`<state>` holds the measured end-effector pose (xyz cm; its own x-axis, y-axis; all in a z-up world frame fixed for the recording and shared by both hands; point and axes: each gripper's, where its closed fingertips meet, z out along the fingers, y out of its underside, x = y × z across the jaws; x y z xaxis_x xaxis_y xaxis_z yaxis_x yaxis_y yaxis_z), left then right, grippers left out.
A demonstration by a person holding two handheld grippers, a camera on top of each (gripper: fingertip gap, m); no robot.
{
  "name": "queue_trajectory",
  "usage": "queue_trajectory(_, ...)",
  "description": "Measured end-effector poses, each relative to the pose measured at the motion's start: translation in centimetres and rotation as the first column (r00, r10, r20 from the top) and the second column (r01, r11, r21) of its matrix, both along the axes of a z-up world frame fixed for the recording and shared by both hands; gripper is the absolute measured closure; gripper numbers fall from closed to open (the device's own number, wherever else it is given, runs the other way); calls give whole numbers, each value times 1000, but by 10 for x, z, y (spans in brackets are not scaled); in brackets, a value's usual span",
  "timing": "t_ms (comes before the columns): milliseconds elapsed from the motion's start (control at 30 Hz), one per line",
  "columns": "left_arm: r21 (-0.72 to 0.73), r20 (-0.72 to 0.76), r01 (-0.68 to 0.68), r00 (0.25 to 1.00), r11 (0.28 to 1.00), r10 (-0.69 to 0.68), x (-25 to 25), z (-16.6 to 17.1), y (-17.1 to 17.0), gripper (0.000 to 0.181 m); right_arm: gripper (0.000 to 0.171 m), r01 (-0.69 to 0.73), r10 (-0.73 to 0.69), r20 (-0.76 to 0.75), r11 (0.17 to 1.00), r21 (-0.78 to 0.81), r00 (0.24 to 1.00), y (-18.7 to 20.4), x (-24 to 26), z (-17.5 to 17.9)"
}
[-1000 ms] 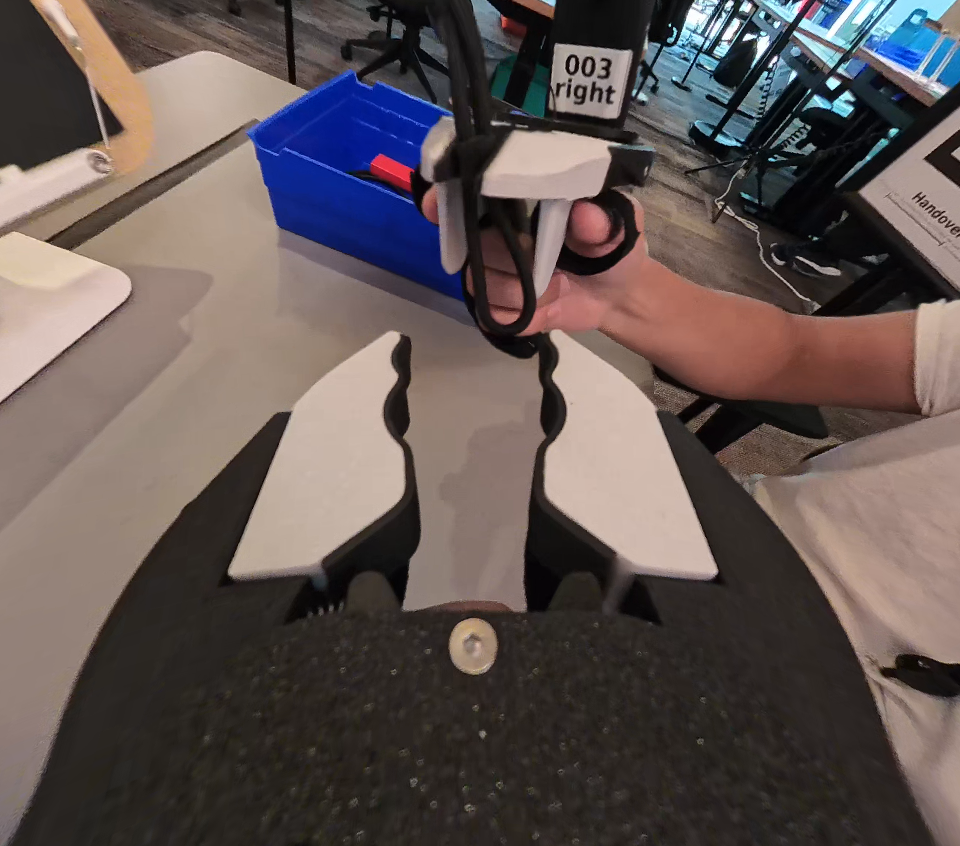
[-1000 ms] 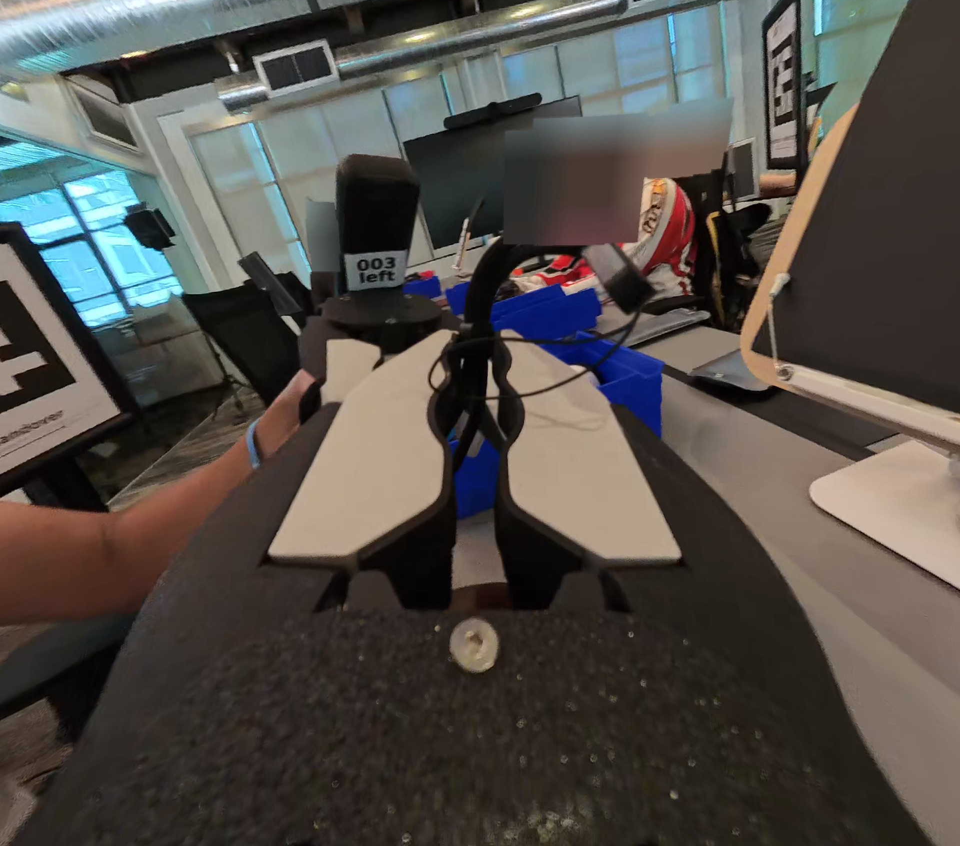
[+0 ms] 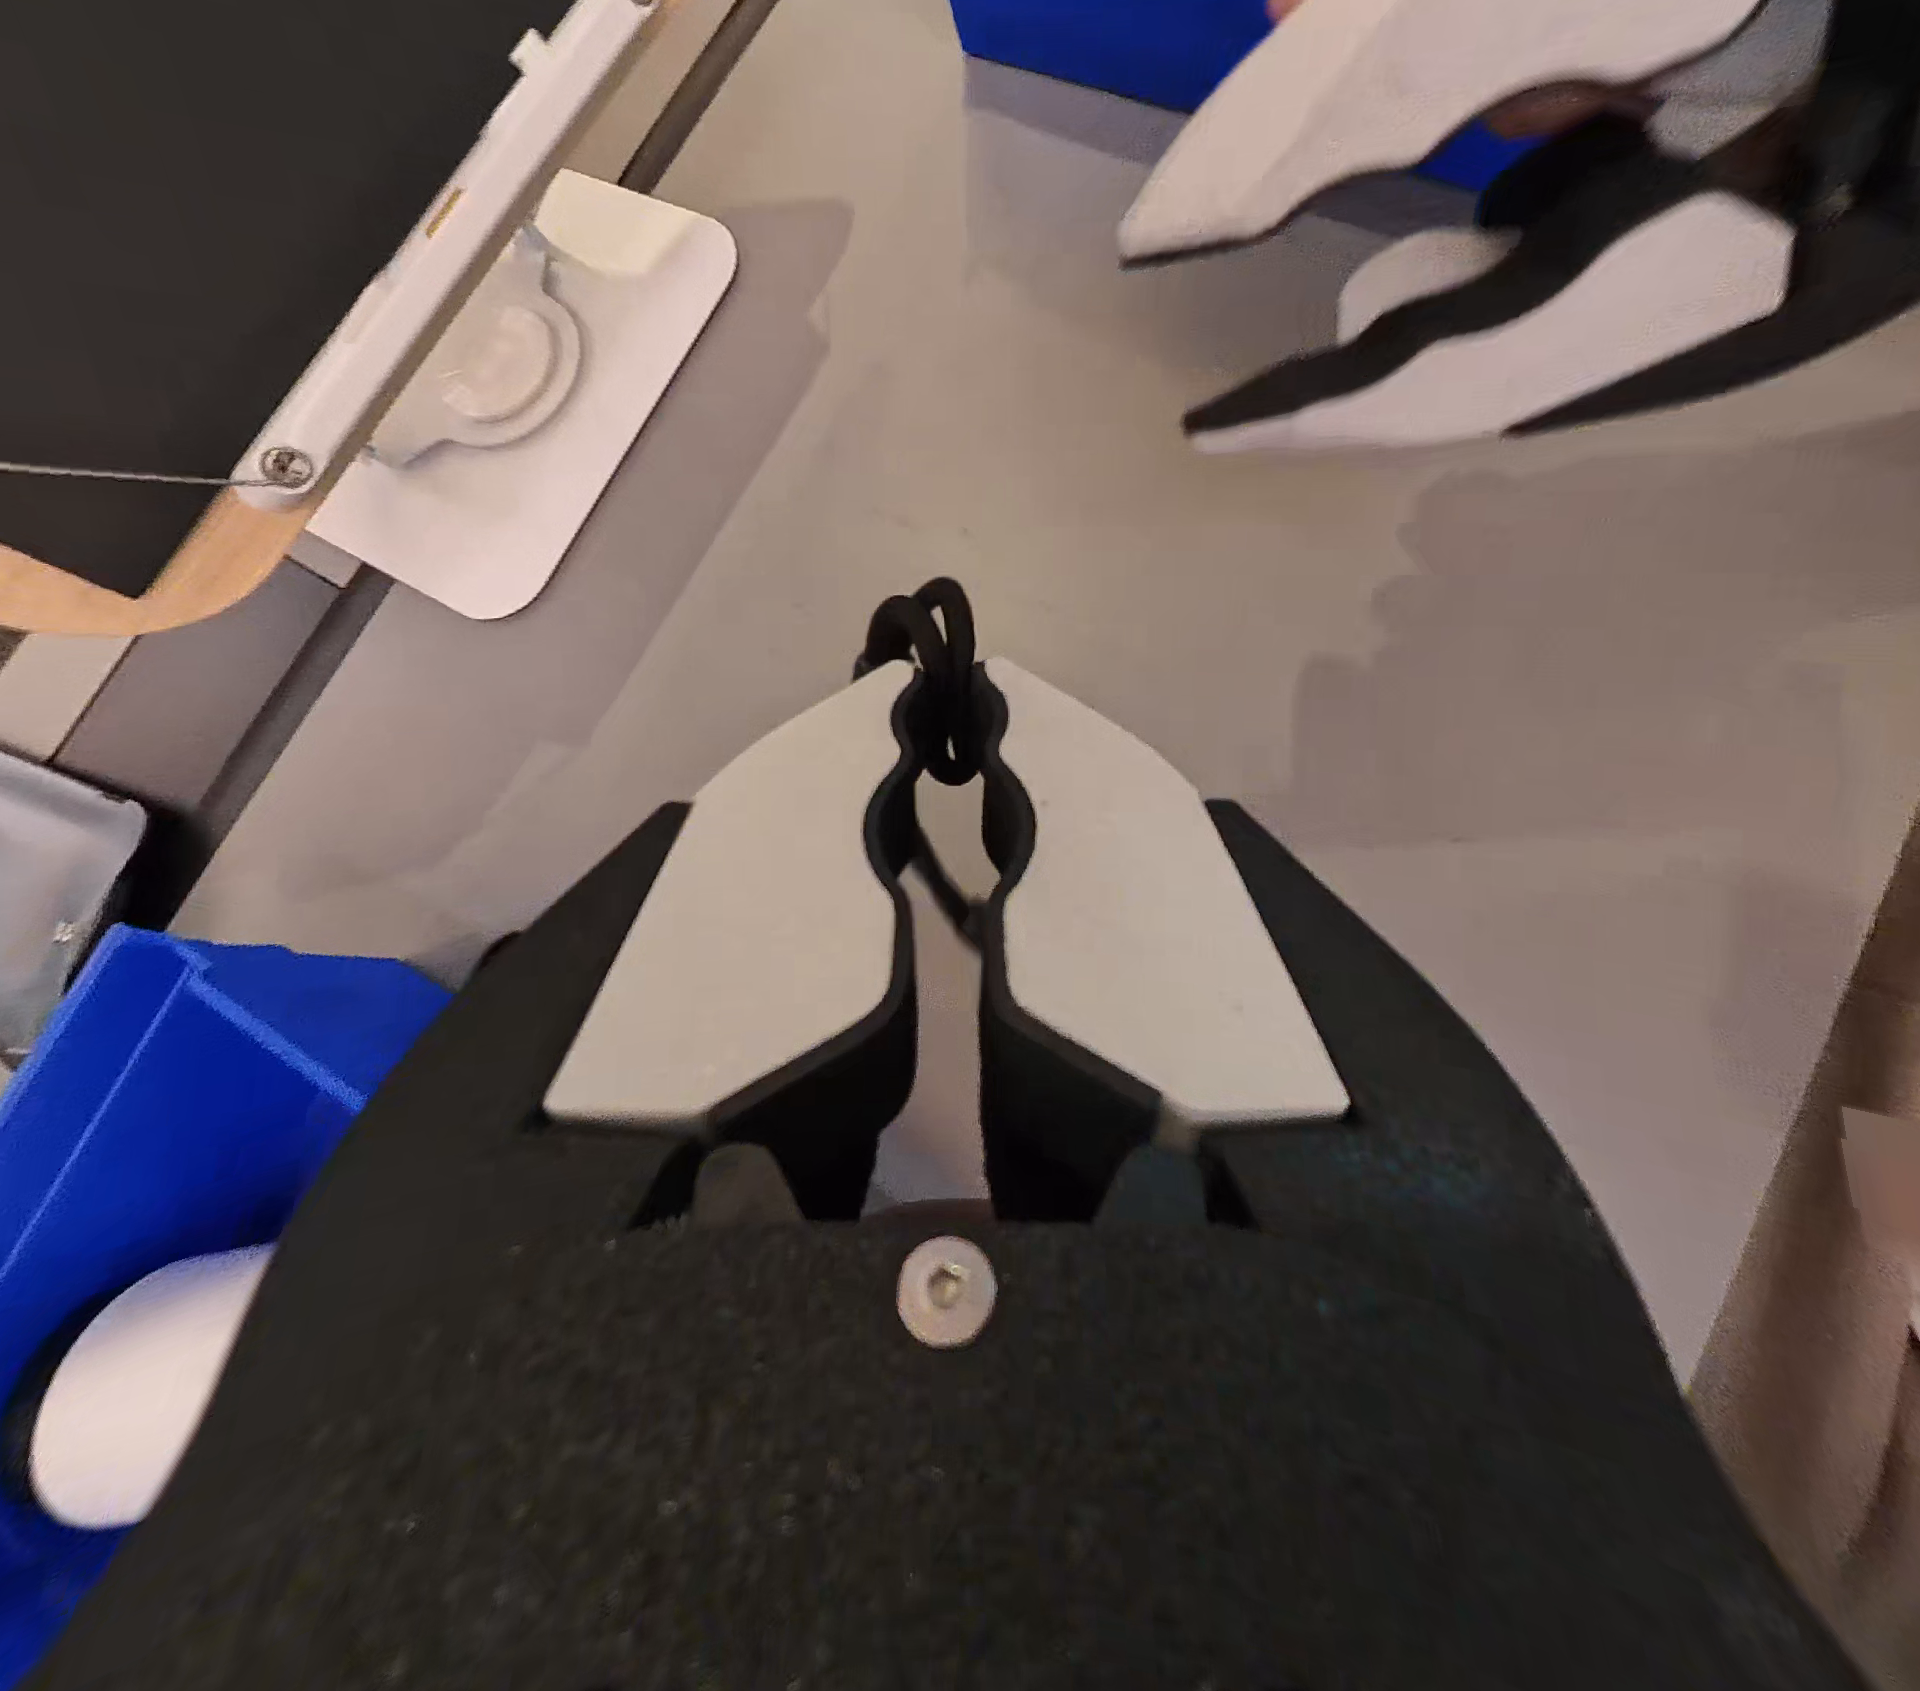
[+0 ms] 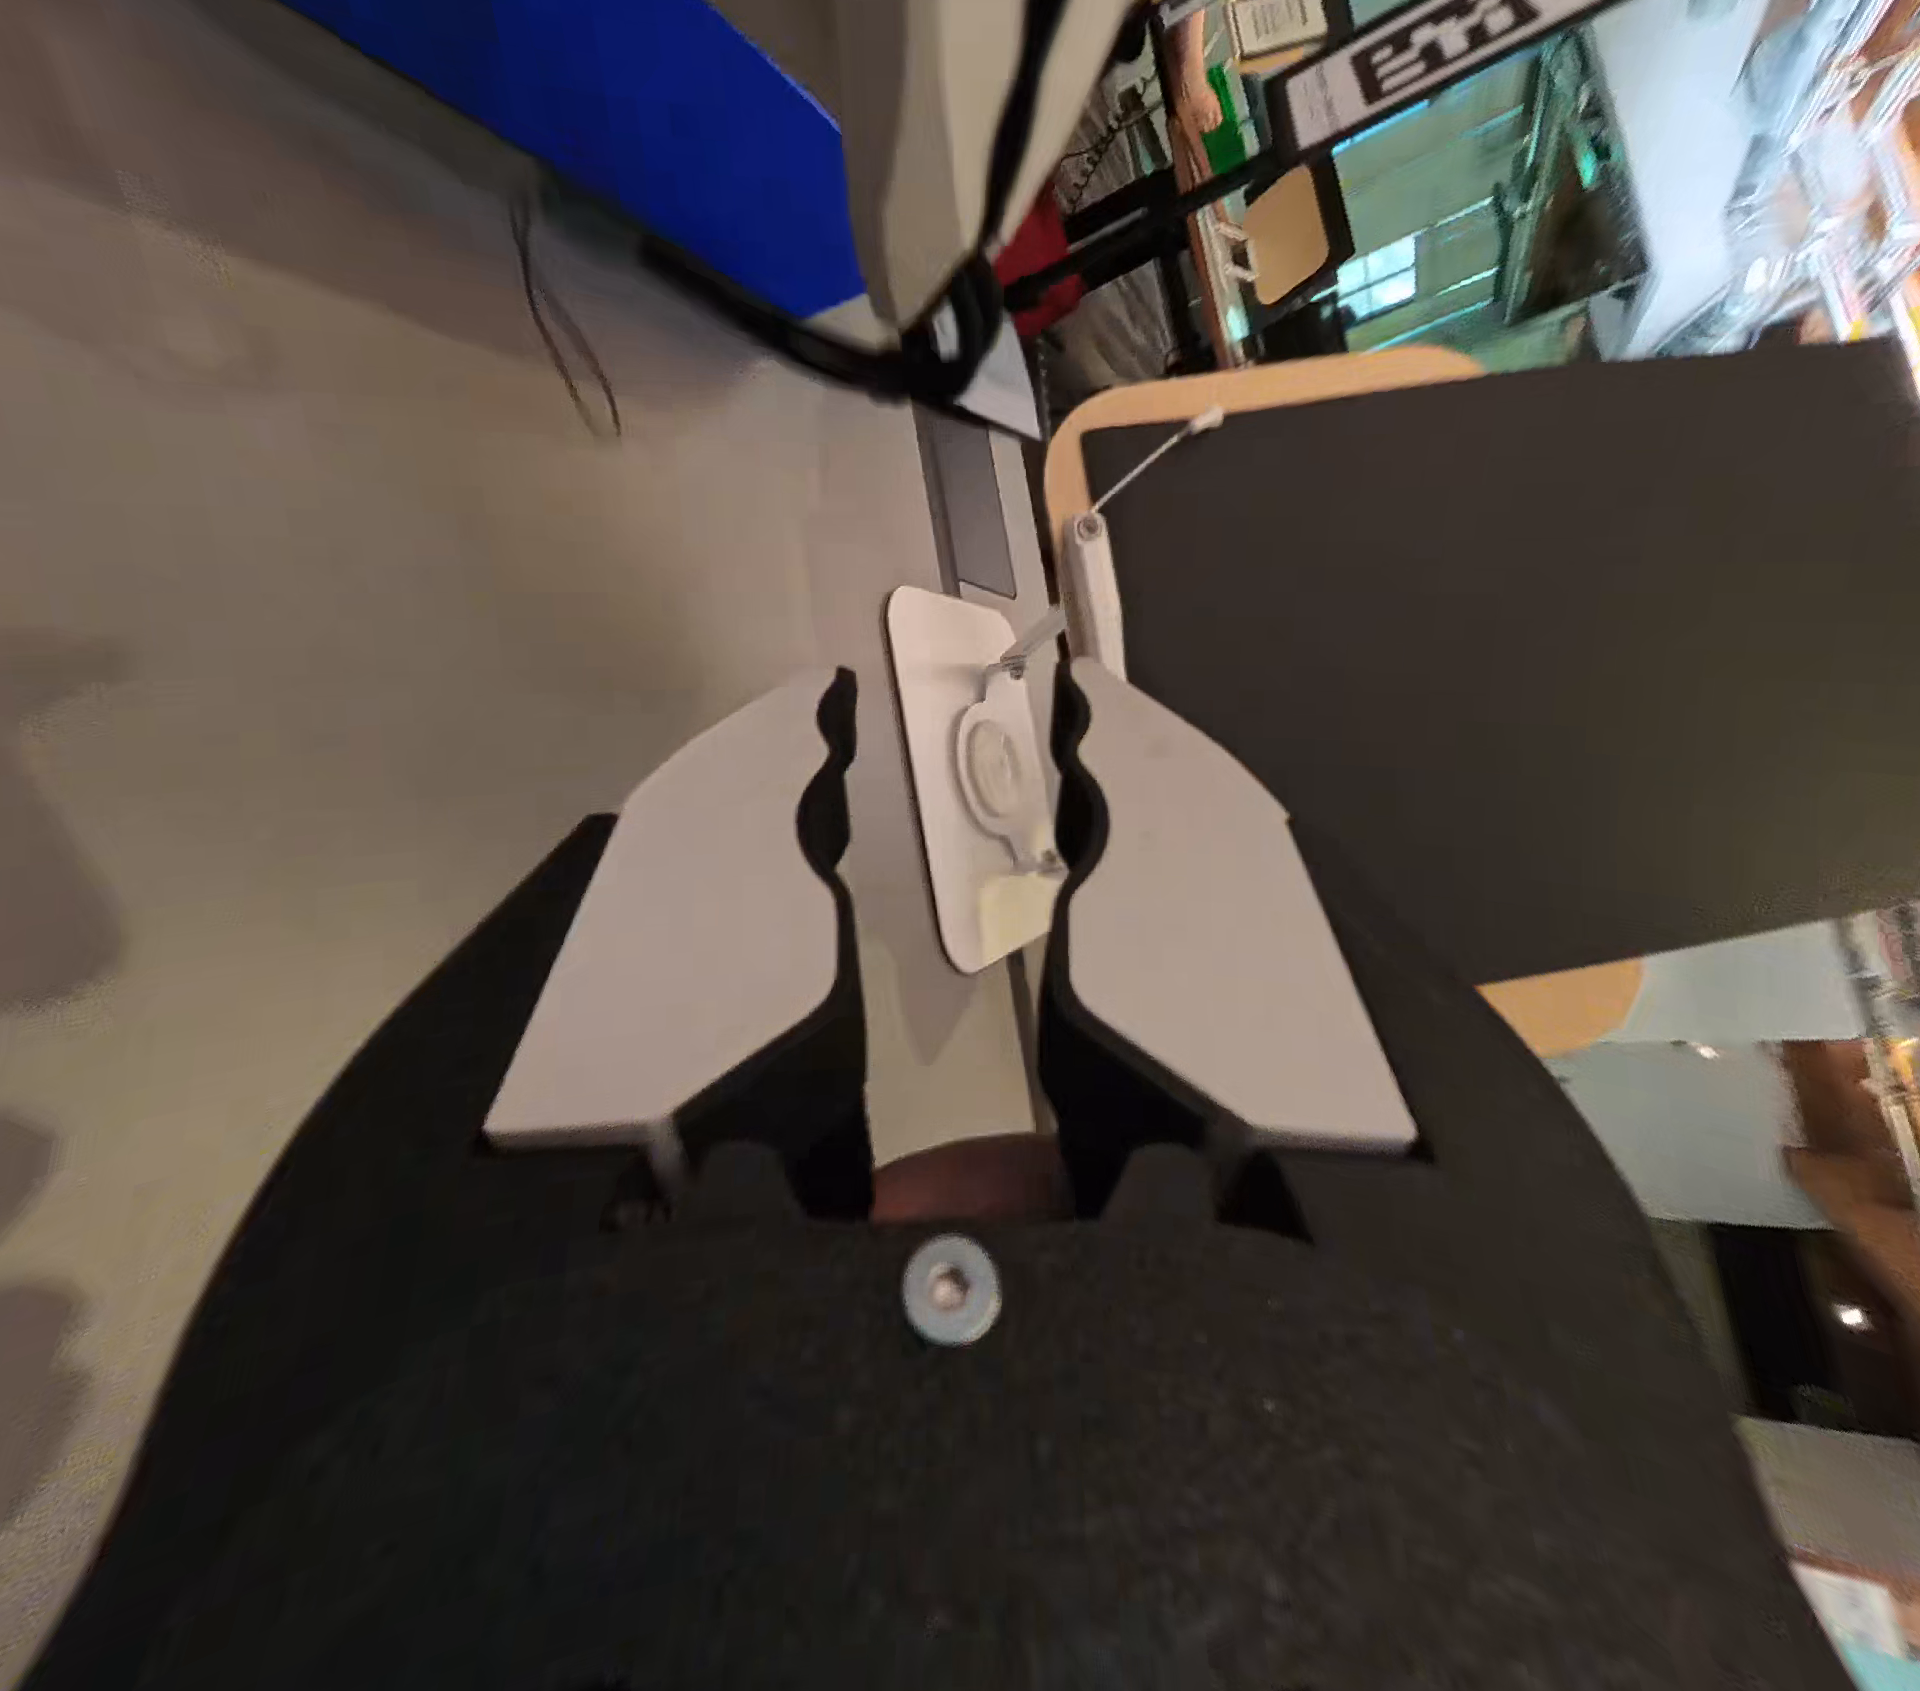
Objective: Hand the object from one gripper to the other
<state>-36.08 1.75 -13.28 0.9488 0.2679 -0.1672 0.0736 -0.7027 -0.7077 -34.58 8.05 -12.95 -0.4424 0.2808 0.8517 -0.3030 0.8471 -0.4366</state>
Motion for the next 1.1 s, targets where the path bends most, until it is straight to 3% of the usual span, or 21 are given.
queue_trajectory(267,85,70,167,982,982,-173,37,7,24,175,130,-91,84,-42,978,-185,996,-31,5,8)
queue_trajectory(333,69,62,212,974,975,-217,45,5,27,175,140,-99,95,-29,977,-188,995,-30,4,3)
queue_trajectory(367,51,52,226,972,973,-229,47,2,27,175,163,-110,105,-38,977,-183,994,-29,5,3)
queue_trajectory(400,31,44,233,971,972,-234,48,0,26,174,167,-128,123,-43,974,-186,992,-29,7,2)
queue_trajectory(533,55,48,233,971,971,-236,47,0,27,170,168,-128,158,89,952,-277,984,-28,8,1)
queue_trajectory(600,87,67,219,972,972,-225,46,3,27,158,168,-109,158,120,934,-340,980,-22,5,5)
queue_trajectory(733,129,61,188,979,974,-197,38,7,26,141,168,-62,207,205,831,-552,956,-7,-1,22)
queue_trajectory(867,213,99,212,966,954,-237,40,7,35,141,168,-77,393,289,696,-714,873,-14,13,34)
queue_trajectory(1000,351,136,286,927,892,-351,53,13,47,150,168,-137,523,270,614,-777,808,-26,30,43)
queue_trajectory(1100,400,173,325,891,857,-419,63,11,49,155,168,-144,539,267,603,-785,799,-29,33,45)
